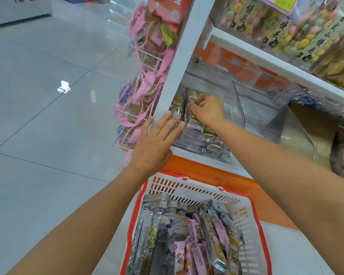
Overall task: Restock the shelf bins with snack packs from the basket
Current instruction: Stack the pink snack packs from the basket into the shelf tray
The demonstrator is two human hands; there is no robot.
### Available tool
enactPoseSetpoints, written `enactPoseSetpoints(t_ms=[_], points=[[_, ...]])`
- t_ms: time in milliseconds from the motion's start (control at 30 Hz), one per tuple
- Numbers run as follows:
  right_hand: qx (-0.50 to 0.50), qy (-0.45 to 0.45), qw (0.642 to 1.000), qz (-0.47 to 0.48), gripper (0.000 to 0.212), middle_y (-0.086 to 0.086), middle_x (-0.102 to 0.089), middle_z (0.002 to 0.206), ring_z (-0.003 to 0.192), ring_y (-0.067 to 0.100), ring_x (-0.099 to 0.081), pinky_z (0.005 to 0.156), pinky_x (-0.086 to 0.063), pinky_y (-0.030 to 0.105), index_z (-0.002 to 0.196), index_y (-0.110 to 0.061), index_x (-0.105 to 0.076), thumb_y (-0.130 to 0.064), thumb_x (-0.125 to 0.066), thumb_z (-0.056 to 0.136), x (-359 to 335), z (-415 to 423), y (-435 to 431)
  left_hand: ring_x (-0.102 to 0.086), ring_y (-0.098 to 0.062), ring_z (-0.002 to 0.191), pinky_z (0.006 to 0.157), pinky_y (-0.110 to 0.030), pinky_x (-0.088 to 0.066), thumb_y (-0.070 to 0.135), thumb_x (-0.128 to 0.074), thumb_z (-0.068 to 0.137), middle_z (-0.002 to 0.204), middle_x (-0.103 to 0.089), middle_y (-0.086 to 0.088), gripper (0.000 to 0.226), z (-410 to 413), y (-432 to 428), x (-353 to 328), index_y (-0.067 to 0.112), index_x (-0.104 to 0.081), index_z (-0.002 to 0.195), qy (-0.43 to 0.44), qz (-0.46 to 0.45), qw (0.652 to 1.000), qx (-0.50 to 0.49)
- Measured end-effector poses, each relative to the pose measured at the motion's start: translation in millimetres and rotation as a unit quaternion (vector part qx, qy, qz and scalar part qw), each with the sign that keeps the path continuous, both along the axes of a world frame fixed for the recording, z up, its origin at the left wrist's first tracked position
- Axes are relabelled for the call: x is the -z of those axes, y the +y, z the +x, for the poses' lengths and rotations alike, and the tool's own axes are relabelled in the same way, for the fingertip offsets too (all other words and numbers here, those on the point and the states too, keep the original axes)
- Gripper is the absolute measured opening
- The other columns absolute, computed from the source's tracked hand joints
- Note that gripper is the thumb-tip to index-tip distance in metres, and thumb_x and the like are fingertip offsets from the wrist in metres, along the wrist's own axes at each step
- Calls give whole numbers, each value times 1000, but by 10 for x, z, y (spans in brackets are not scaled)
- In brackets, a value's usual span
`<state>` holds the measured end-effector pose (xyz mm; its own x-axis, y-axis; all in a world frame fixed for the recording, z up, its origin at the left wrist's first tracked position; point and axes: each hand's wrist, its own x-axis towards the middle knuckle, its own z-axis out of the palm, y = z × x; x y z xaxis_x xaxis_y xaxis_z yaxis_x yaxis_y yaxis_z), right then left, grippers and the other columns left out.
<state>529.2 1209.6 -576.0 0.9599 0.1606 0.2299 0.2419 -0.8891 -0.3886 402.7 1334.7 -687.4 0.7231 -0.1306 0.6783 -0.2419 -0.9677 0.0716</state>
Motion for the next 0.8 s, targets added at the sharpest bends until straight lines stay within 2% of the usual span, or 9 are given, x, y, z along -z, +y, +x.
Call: enactPoseSetpoints(t_ms=[133, 200, 267, 367, 467, 600, 667, 733, 800], points=[[-2, 23, 999, -47, 32, 13, -63, 78, 77, 28, -59, 63, -44, 33, 80, -2, -62, -33, -68, 84, 24, -21, 7, -25, -27, 147, 115, -55, -18, 8, -65, 71, 152, -41, -8, 82, 10, 2, 13, 17, -36, 147, 10, -8, 1000, 0], [-6, 35, 998, -53, 35, 10, -51, 66, 67, 25, -52, 56, -37, 32, 68, -8, -51, -34, -68, 84, 24, -29, -11, -25, -28, 147, 115, -56, -17, 7, -65, 71, 152, -41, -8, 81, 5, 1, -2, 16, -38, 146, 14, -11, 1000, 2], [-16, 53, 997, -44, 35, 14, -53, 72, 70, 25, -53, 60, -38, 32, 74, -6, -53, -35, -68, 87, -4, -47, -39, -24, -28, 147, 115, -55, -15, 6, -66, 71, 151, -42, -9, 79, -8, -5, -19, 16, -41, 145, 23, -12, 1000, 2], [-33, 68, 997, -27, 45, 25, -66, 96, 92, 36, -63, 76, -49, 39, 99, 8, -65, -36, -66, 89, -39, -71, -98, -23, -28, 147, 115, -54, -14, 6, -66, 72, 152, -41, -9, 79, -33, -22, -46, 15, -42, 146, 45, -18, 999, 2], [-47, 47, 998, -4, 37, 8, -61, 92, 90, 25, -60, 72, -43, 30, 113, -4, -64, -33, -66, 89, -19, -116, -169, -21, -28, 149, 115, -54, -14, 6, -65, 73, 154, -38, -9, 78, -71, -56, -87, 15, -41, 147, 72, -25, 997, 1], [-82, -9, 994, 75, 28, -2, -59, 82, 73, 12, -55, 70, -47, 32, 112, -12, -65, -27, -65, 89, 18, -267, -237, -15, -28, 150, 119, -46, -6, 6, -64, 76, 158, -30, -9, 81, -137, -87, -112, 15, -35, 151, 91, -25, 996, -3], [-113, -37, 987, 112, 22, -9, -56, 76, 66, 3, -50, 66, -44, 28, 108, -14, -66, -26, -63, 89, 22, -415, -254, -15, -30, 150, 120, -45, -6, 7, -60, 78, 159, -27, -11, 79, -206, -103, -104, 15, -33, 152, 89, -38, 995, -5], [-145, -50, 977, 151, 17, -8, -58, 75, 65, 2, -50, 64, -43, 24, 104, -15, -67, -22, -61, 90, 49, -601, -273, -19, -32, 148, 119, -46, -10, 11, -53, 81, 157, -29, -15, 73, -299, -132, -81, 13, -35, 151, 96, -47, 994, -6], [-183, -48, 965, 183, 13, -5, -60, 76, 66, 3, -52, 63, -45, 21, 101, -13, -68, -17, -59, 92, 121, -822, -301, -31, -35, 140, 115, -49, -20, 16, -49, 81, 148, -41, -18, 64, -413, -153, -19, 10, -43, 145, 126, -47, 991, -7]])
